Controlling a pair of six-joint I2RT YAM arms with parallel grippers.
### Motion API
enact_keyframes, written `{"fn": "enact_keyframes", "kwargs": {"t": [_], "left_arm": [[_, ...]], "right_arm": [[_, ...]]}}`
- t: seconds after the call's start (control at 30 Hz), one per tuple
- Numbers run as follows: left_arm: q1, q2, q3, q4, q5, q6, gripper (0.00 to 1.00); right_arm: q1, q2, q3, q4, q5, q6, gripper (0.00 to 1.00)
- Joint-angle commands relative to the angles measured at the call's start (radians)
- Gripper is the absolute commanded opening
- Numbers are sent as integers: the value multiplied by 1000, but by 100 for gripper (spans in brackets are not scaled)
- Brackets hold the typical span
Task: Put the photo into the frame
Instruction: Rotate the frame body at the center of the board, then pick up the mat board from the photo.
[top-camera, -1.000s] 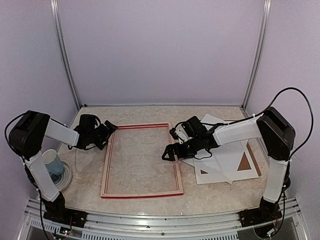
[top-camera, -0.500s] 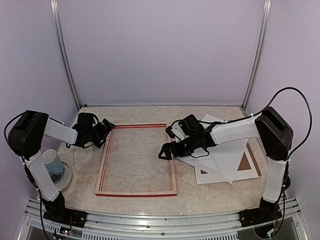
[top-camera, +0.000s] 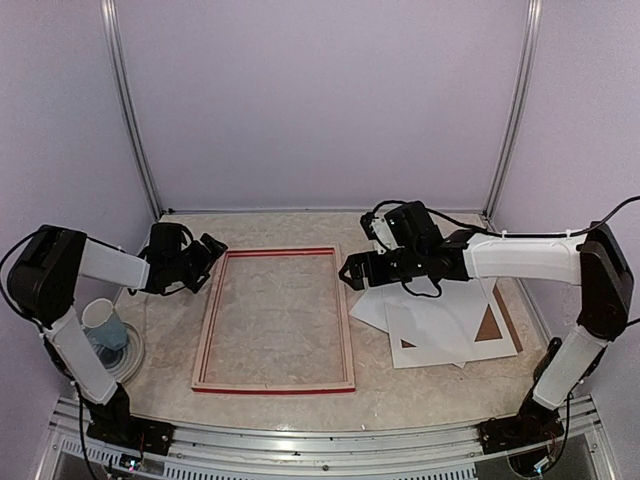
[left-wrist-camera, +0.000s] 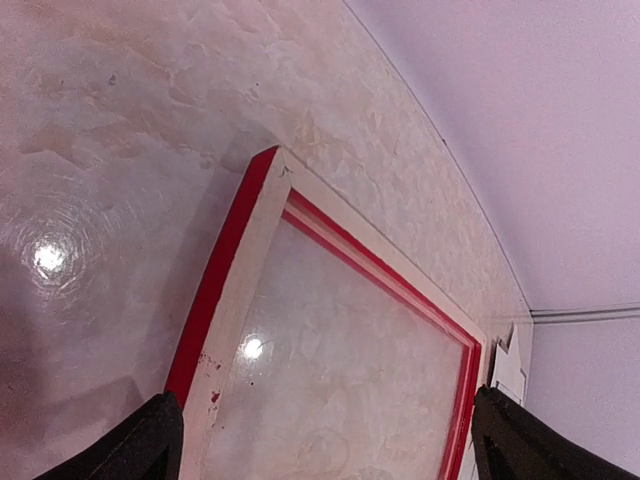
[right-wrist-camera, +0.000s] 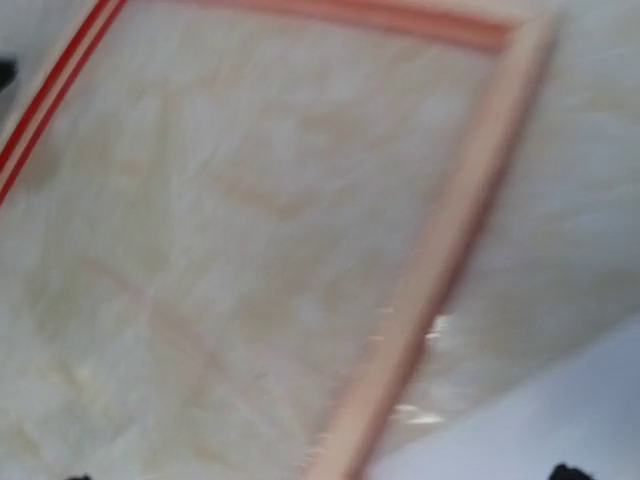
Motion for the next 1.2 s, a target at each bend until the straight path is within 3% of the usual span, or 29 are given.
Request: {"fn": "enact_keyframes", "kwargs": {"t": [0.0, 0.23, 0.4, 0.57, 0.87, 0.93, 1.07, 1.13, 1.17], "left_arm": [[-16, -84, -21, -8, -50, 41, 99], [-137, -200, -6, -71, -99, 103, 99], [-283, -218, 73, -130, -77, 171, 99], [-420, -117, 188, -168, 53, 181, 99], [-640, 64, 345, -227, 166, 112, 99], [-681, 73, 406, -282, 129, 152, 99], [-763, 22, 505, -429, -133, 292, 99], [-732, 7, 478, -423, -126, 217, 99], [-695, 7, 444, -371, -41, 166, 99]], "right_arm": [[-53, -120, -110, -35, 97, 32, 99], [-144, -331, -329, -21, 118, 188, 99], [-209, -485, -428, -95, 199, 274, 99], [-265, -508, -459, -198, 218, 323, 99], [-269, -534, -544, -133, 103, 359, 99], [-268, -559, -564, -124, 98, 363, 99], [-268, -600, -589, -113, 105, 365, 99], [-268, -616, -596, -103, 106, 365, 99], [-268, -623, -599, -95, 103, 363, 99]]}}
